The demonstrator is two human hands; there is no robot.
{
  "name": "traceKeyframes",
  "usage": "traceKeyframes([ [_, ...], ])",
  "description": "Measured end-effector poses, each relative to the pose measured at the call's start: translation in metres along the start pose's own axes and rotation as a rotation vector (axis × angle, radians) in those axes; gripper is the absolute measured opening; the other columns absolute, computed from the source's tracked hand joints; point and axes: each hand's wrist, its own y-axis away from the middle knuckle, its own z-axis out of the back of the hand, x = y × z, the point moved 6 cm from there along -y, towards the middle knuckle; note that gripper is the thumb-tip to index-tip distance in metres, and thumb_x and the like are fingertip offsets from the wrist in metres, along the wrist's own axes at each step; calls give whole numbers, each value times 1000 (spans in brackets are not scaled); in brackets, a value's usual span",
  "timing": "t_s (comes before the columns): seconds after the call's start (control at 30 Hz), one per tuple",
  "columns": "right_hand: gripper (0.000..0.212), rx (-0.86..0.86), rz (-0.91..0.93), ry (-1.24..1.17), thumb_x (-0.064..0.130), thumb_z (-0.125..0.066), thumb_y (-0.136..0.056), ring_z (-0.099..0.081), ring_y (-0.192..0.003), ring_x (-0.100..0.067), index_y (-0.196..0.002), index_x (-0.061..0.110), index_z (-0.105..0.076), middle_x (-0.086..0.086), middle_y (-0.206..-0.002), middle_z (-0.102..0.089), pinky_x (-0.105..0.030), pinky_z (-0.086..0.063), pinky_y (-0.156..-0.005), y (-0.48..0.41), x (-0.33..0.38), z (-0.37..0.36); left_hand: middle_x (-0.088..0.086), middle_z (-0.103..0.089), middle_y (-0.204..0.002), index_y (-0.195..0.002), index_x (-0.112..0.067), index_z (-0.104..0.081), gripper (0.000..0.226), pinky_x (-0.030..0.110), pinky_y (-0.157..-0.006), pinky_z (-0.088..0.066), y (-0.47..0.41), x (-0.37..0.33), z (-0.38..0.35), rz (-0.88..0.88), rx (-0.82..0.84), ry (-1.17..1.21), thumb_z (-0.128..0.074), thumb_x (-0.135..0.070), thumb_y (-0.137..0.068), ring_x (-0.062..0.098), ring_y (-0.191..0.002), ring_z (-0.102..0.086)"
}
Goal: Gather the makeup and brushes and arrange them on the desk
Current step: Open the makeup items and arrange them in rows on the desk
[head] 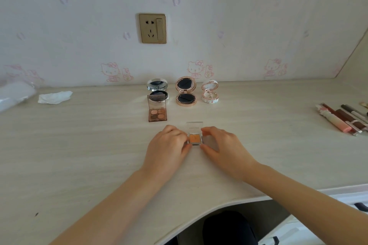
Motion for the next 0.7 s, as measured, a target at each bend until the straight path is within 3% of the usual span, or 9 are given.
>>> traceKeyframes([
  [0.2,38,28,41,29,17,-57,-91,-52,-117,-21,-128,10,-54,-4,-125,-60,-15,-32,-89,-32,-2,-8,-9,-69,-81,-83,-17,-74,10,30,-67,-49,-27,16,-11,21,17,-50,-68,-25,-81,16,-94,-57],
  [0.4,38,27,11,38,14,-56,-91,-54,-116,-27,-128,8,-54,-9,-123,-61,-29,-40,-93,-62,-7,-12,-3,-70,-79,-84,-14,-74,11,32,-73,-47,-50,31,-22,54,19,-69,-70,-23,-80,19,-96,-59],
  [0.7,32,19,-20,55,14,-49,-94,-55,-110,-28,-125,12,-57,-9,-119,-61,-36,-44,-89,-86,-13,-16,-4,-64,-92,-94,-22,-72,19,31,-76,-42,-67,46,-30,156,60,-113,-58,-33,-88,14,-102,-56],
])
